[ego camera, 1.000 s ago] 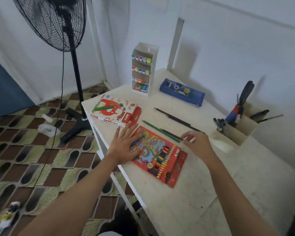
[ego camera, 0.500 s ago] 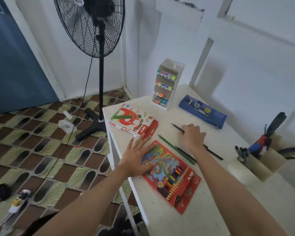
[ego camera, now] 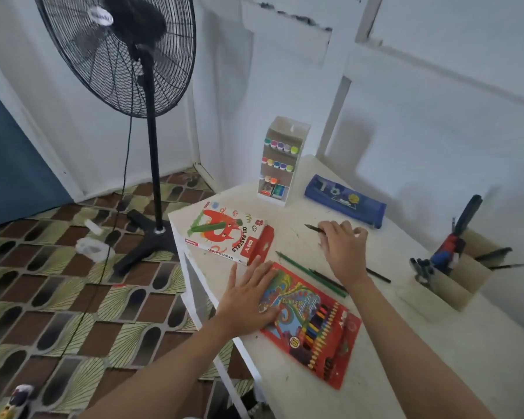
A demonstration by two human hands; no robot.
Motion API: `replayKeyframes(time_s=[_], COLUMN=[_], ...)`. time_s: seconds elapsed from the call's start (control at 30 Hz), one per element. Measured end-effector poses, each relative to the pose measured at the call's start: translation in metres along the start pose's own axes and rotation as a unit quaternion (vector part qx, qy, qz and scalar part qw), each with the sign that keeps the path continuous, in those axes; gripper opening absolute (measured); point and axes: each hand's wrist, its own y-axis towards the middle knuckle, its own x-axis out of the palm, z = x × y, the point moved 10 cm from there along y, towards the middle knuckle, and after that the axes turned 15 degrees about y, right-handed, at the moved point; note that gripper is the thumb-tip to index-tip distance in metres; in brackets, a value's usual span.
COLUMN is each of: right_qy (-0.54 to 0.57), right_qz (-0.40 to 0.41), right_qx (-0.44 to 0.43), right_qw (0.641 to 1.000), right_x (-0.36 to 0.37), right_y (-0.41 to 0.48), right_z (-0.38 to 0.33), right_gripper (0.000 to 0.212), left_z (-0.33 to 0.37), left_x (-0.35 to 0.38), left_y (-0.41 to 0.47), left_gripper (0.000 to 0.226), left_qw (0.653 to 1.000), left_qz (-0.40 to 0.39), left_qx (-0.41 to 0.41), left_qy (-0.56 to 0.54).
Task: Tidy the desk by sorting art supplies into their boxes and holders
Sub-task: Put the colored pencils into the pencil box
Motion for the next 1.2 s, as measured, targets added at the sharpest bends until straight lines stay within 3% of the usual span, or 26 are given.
replayKeyframes(time_s=[0.1,0.27,0.37,0.43,0.5,0.73,0.97,1.2], right_qy=[0.239,0.438,0.448,0.448,0.436,0.387,0.362,0.386], right_qz=[0.062,0.265,0.377,0.408,0.418,0.48,0.539,0.545], right_qx=[0.077,0.219,0.293,0.336,0.367,0.431,0.489,0.514], right_qw=[0.966,0.831,0.756,0.721,0.707,0.659,0.582,0.538], right_x=[-0.032,-0.078,-0.089,-0.087,-0.085,-0.101,-0.102,-0.087], right_y=[-0.021,-0.087,-0.14,-0.17,-0.196,-0.268,-0.318,-0.323], right_z=[0.009,0.027,0.037,0.039,0.039,0.033,0.037,0.045], right_gripper=[0.009,0.024,0.031,0.032,0.032,0.047,0.059,0.048], left_z=[0.0,-0.002,-0.002,-0.001,0.001,0.01,0.023,0.024], left_x=[-0.002,0.002,0.006,0.006,0.006,-0.008,-0.009,-0.007], left_y=[0.001,0.003,0.007,0.008,0.008,0.021,0.026,0.026], left_gripper=[0.08,0.094,0.104,0.11,0.113,0.086,0.088,0.082], left_qw=[1.0,1.0,1.0,1.0,1.0,0.998,0.994,0.992], left_qz=[0.005,0.006,0.015,0.015,0.004,0.012,0.06,0.08], left_qx=[0.004,0.006,0.016,0.021,0.026,0.06,0.074,0.083], left_qy=[0.009,0.009,-0.007,-0.01,-0.008,0.013,0.046,0.044])
